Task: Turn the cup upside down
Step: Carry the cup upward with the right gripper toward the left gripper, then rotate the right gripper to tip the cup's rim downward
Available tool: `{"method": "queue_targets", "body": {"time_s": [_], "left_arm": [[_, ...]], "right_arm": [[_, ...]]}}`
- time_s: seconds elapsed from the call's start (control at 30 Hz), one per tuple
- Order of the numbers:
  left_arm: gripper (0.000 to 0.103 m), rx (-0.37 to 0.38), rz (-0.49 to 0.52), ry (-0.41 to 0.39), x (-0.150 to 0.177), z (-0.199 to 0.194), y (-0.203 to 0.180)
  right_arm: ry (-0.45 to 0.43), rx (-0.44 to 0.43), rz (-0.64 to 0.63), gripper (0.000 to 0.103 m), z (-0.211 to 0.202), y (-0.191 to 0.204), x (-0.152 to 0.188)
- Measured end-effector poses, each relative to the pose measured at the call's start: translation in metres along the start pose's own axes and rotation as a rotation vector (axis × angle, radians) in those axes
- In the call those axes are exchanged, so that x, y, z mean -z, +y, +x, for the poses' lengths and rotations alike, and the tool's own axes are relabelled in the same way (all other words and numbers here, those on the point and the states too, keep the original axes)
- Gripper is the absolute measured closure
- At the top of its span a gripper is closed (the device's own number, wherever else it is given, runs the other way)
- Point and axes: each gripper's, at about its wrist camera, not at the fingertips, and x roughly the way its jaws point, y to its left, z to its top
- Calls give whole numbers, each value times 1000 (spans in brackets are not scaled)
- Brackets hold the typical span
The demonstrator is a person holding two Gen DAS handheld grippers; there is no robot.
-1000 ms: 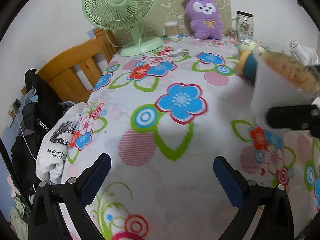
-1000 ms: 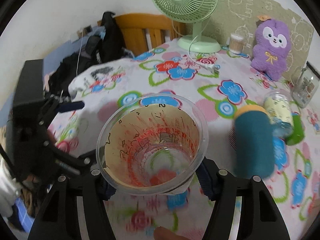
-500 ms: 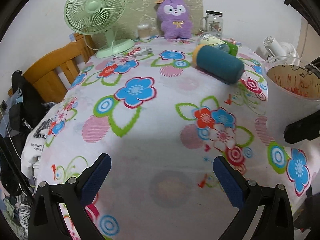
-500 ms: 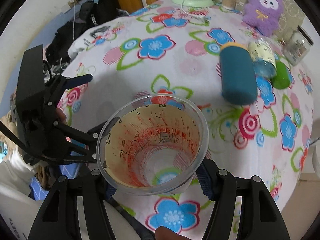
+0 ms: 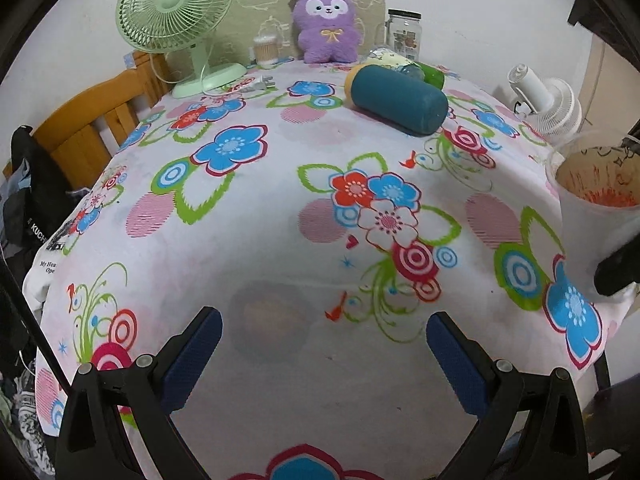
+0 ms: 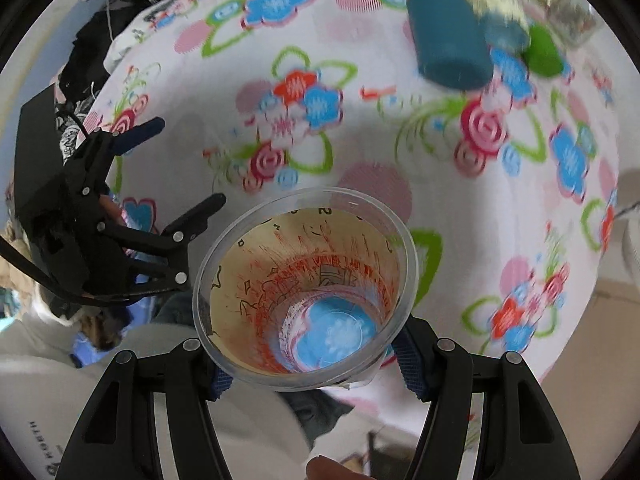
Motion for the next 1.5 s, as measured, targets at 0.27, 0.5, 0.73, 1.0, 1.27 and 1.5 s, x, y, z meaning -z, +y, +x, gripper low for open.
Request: {"method": "queue_targets", "body": {"time_s": [0.27, 0.5, 0.73, 1.0, 1.27, 1.5], "left_arm": [[0, -16, -58, -13, 15, -2, 0], [0, -19, -101, -8, 18, -4, 6], [0, -19, -126, -6, 17, -3, 9], [0, -9, -165, 1, 16, -4, 19], [0, 21, -201, 3, 6, -8, 23], [0, 17, -186, -22, -6, -17, 9]], "right_arm": [[84, -55, 54, 35, 23, -11, -16], [86, -89, 8, 34, 30, -3, -35], [79, -75, 16, 10, 35, -1, -55], [45, -73, 20, 10, 26, -9, -61], [-27, -61, 18, 10, -3, -25, -48], [-78, -47, 46, 10, -20, -40, -30]]}}
